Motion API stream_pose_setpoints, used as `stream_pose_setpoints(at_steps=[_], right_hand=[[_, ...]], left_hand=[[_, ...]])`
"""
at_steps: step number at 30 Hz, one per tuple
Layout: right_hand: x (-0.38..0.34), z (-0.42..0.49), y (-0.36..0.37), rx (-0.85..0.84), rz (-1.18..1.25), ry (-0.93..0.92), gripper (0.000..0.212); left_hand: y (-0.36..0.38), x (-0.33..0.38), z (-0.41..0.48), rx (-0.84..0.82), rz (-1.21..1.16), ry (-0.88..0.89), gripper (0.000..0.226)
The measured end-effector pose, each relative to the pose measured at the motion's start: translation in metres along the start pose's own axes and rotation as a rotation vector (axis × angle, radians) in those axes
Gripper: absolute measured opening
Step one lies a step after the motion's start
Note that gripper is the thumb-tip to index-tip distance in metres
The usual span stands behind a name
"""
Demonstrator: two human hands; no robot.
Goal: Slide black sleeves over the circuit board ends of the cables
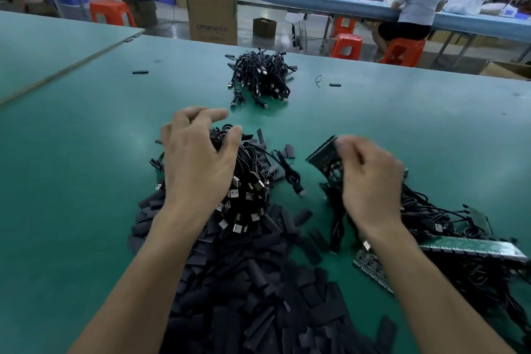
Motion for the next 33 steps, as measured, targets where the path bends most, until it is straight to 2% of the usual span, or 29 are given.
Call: stream_pose_setpoints(at_steps=[3,5,7,9,11,14,17,20,22,25,27,29,33], right_hand=[[0.005,0.011,-0.011,0.204,0.306,0.148,0.031],[0.005,0.013,-0.012,0.214,0.592,0.27,0.038],[0.0,0.011,-0.01,0.176,0.784,0.365,0.042],[-0.003,0.009,-0.007,0.173,0.862,0.436,0.039],[-0.006,0.007,-0.005,0.188,0.93,0.492,0.031],[-0.01,0.005,-0.005,0.227,0.956,0.537,0.028],[-0.012,0.003,-0.004,0.177,0.923,0.554,0.026],[-0.013,0.004,-0.006,0.093,0.826,0.505,0.021],[-0.013,0.005,-0.012,0.063,0.542,0.353,0.006],[-0.018,0.005,-0.02,-0.014,0.075,0.049,0.033],[-0.032,0.005,-0.02,-0.132,-0.072,-0.14,0.032],[-0.04,0.005,-0.016,-0.287,-0.104,-0.21,0.024],[-0.045,0.005,-0.01,-0.495,0.031,-0.116,0.02]], left_hand=[[0.001,0.013,-0.006,-0.044,-0.162,0.135,0.006],[0.004,0.02,-0.012,-0.144,-0.289,0.173,0.005],[0.01,0.024,-0.017,-0.241,-0.341,0.174,0.017],[0.017,0.025,-0.021,-0.329,-0.337,0.152,0.037],[0.019,0.023,-0.021,-0.331,-0.33,0.118,0.048],[0.015,0.018,-0.016,-0.298,-0.358,0.075,0.038],[0.015,0.019,-0.015,-0.365,-0.485,0.058,0.013],[0.014,0.021,-0.014,-0.358,-0.522,0.057,0.007],[0.014,0.018,-0.013,-0.348,-0.504,0.052,0.008],[0.013,0.019,-0.013,-0.361,-0.468,0.077,0.012],[0.014,0.022,-0.015,-0.372,-0.49,0.072,0.017],[0.015,0.023,-0.016,-0.39,-0.53,0.063,0.021],[0.014,0.022,-0.014,-0.427,-0.625,0.031,0.018]])
Point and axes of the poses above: each hand's wrist, its own z-axis towards the middle knuckle, its own y-axis out of the palm, x = y × z, the point moved 1 cm from there along z, towards the middle knuckle, and after that the axes turned 4 degrees about -x, right-handed, at the moved point
